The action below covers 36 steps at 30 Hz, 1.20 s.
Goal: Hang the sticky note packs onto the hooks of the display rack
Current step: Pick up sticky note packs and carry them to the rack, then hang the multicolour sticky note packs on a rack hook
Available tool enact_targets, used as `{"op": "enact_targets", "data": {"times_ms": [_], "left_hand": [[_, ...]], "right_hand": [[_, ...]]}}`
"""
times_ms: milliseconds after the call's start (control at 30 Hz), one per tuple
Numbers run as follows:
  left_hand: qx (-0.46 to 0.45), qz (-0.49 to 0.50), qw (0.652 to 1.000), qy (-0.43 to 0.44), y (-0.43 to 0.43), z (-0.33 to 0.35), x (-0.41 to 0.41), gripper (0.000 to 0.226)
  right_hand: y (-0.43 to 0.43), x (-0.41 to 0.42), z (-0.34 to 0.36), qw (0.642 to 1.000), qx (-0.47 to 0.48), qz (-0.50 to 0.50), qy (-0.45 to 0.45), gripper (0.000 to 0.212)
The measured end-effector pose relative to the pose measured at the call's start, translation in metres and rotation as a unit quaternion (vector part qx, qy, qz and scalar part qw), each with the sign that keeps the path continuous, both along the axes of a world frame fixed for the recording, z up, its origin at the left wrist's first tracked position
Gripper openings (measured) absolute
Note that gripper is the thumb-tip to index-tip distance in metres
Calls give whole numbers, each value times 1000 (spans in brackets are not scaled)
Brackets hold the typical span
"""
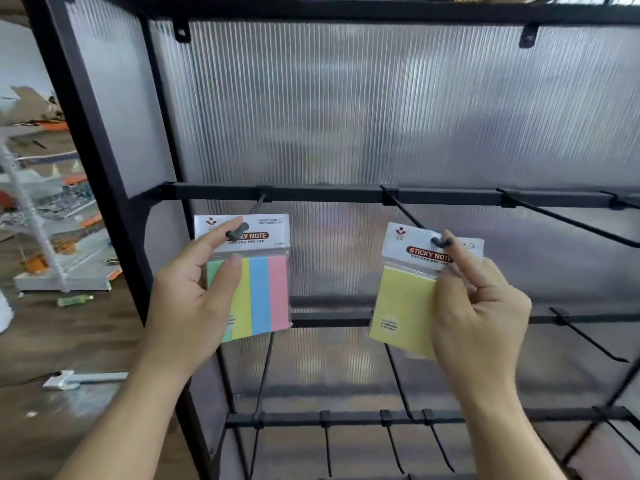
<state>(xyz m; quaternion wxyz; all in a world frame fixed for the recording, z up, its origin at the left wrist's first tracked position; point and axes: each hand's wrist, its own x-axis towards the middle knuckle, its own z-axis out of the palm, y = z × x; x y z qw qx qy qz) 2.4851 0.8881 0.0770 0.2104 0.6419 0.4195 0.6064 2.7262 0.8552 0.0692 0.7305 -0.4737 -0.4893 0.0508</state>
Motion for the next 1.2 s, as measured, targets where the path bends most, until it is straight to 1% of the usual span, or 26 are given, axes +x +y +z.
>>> {"op": "enact_targets", "data": {"times_ms": [167,267,333,433,500,600,667,733,800,867,933,967,1033,1067,1167,1200], "left_hand": [[-39,-5,999,9,25,0,-2,38],[-62,-2,997,36,52,0,-3,39],[-64,10,997,51,69,2,-3,45],[-72,21,994,77,86,3,-4,49],[-76,34,991,104,92,5,-1,48],[-73,73,985,136,103,3,4,39],[-80,87,983,142,101,0,3,33],[-85,84,982,148,91,-4,0,39],[-94,91,975,178,75,-7,-2,44],[-97,112,961,232,48,-14,-8,49],[-129,132,937,297,8,-21,-17,54],[-155,141,920,330,-8,-24,-19,56],[-253,210,868,372,-55,-41,-45,61],[-274,227,851,387,-65,-44,-51,63],[-287,273,808,436,-86,-50,-67,66],[-296,287,796,442,-95,-53,-75,66]], "right_hand": [[43,9,-2,996,-56,-1,-68,33],[70,15,0,993,-91,14,-79,34],[85,19,0,989,-104,13,-99,38],[102,26,-1,976,-128,-8,-176,49],[108,30,-1,967,-157,-12,-201,52],[106,33,3,946,-209,-22,-246,57],[98,34,5,935,-222,-37,-274,63],[85,32,7,923,-240,-64,-294,67],[69,26,8,910,-268,-71,-308,63],[50,8,3,884,-302,-60,-352,59],[36,-15,-6,851,-332,-29,-406,58],[29,-25,-7,833,-343,-4,-435,58],[20,-66,-21,779,-356,101,-506,60],[17,-75,-21,762,-359,117,-526,61],[13,-97,-20,731,-341,142,-574,63],[12,-109,-20,722,-333,166,-583,63]]}}
